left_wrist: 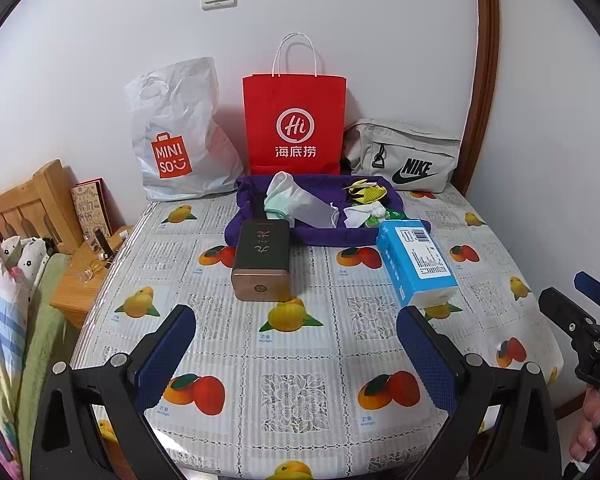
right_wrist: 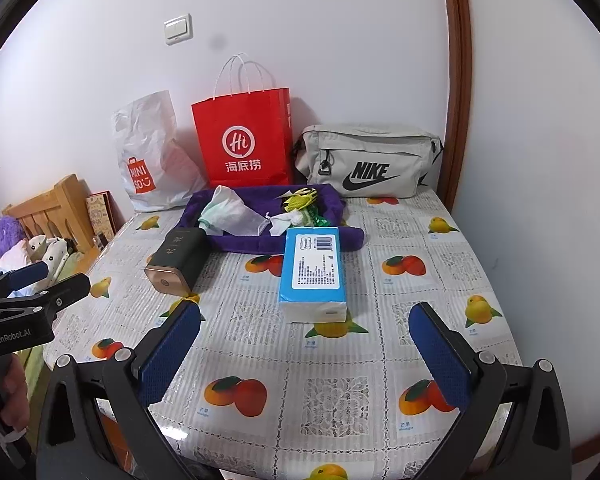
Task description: Organize soft objects
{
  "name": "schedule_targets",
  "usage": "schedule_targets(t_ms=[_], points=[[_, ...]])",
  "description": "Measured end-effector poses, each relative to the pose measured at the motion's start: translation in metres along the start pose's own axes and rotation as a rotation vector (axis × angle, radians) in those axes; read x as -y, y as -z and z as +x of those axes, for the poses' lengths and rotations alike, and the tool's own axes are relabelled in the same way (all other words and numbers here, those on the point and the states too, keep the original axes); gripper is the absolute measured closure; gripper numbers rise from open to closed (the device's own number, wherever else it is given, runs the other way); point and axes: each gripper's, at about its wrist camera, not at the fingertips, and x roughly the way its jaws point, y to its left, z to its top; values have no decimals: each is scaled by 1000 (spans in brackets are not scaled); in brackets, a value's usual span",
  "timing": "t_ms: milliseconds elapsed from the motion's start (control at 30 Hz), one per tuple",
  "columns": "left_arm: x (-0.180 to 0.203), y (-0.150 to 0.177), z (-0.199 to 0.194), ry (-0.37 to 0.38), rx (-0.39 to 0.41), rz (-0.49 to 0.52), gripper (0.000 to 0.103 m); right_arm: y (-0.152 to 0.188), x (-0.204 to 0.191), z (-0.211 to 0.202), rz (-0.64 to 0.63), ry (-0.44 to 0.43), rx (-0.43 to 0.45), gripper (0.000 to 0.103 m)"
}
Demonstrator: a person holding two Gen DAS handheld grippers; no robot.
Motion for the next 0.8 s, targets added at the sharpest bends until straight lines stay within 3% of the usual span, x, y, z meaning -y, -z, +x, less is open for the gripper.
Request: schedule_targets(t_ms=[800], points=[[2, 1, -2, 5, 0, 0, 1, 2, 0, -1, 3, -1, 2, 1]])
